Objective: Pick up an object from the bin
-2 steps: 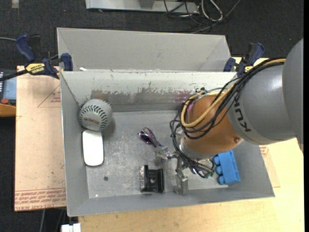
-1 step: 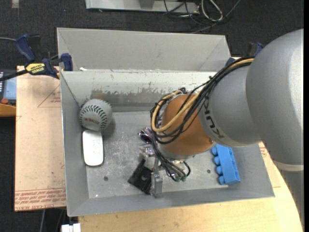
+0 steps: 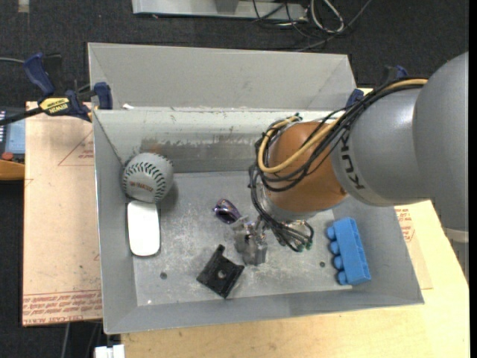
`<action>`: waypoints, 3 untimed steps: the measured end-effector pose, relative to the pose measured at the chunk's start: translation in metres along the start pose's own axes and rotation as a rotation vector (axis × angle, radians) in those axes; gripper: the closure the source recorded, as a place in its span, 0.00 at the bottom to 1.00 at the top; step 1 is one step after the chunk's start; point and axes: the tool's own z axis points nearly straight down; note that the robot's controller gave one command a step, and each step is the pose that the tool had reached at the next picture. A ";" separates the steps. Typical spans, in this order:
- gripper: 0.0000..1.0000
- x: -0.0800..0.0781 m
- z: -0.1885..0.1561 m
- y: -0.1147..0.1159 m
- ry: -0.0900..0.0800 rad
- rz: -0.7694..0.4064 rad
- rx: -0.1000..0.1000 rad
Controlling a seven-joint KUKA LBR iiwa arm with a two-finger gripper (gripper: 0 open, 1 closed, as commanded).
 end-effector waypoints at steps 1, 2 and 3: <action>1.00 0.000 0.000 0.000 0.000 0.000 0.000; 1.00 -0.025 0.001 0.029 -0.005 0.021 -0.001; 1.00 -0.006 0.000 0.033 -0.002 -0.019 0.001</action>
Offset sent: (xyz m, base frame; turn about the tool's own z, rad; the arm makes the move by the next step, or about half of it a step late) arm 0.0113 0.0339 -0.0010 0.0240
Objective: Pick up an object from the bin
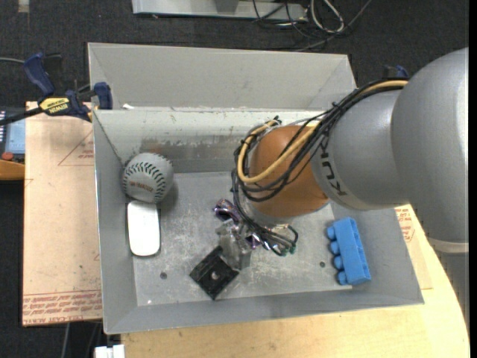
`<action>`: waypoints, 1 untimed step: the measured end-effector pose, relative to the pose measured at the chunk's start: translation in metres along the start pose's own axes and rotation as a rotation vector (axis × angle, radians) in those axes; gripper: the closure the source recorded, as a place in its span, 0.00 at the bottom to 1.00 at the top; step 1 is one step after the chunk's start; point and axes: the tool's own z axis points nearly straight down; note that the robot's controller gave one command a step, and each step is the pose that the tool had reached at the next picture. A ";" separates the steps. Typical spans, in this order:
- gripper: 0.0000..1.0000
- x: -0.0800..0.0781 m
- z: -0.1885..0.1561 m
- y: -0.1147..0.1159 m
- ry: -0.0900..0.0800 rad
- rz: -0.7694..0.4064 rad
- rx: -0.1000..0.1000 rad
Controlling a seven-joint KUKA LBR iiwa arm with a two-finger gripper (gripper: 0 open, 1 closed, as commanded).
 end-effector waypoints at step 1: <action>1.00 -0.005 -0.013 0.000 0.003 0.001 -0.001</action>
Offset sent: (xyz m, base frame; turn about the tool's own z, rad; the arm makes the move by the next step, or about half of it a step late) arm 0.0064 0.0022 0.0490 -0.3094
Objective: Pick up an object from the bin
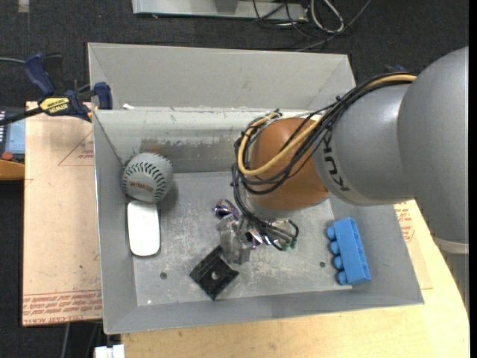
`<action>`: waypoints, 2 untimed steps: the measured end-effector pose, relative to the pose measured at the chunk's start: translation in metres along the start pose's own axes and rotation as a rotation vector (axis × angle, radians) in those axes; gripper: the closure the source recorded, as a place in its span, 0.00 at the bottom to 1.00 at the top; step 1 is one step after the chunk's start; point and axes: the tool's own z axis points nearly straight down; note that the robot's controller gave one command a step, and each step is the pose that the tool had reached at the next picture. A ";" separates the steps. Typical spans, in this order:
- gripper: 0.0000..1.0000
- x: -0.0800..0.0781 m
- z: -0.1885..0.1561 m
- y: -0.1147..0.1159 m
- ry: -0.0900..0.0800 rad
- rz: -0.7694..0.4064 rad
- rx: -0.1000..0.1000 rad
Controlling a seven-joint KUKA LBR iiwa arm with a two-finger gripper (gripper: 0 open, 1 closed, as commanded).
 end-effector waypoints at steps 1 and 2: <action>1.00 -0.003 -0.014 0.000 -0.006 -0.050 0.001; 0.00 -0.006 -0.029 0.029 -0.008 -0.180 0.000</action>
Offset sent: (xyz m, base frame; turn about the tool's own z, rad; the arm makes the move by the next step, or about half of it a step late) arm -0.0085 0.0343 0.0328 -0.1586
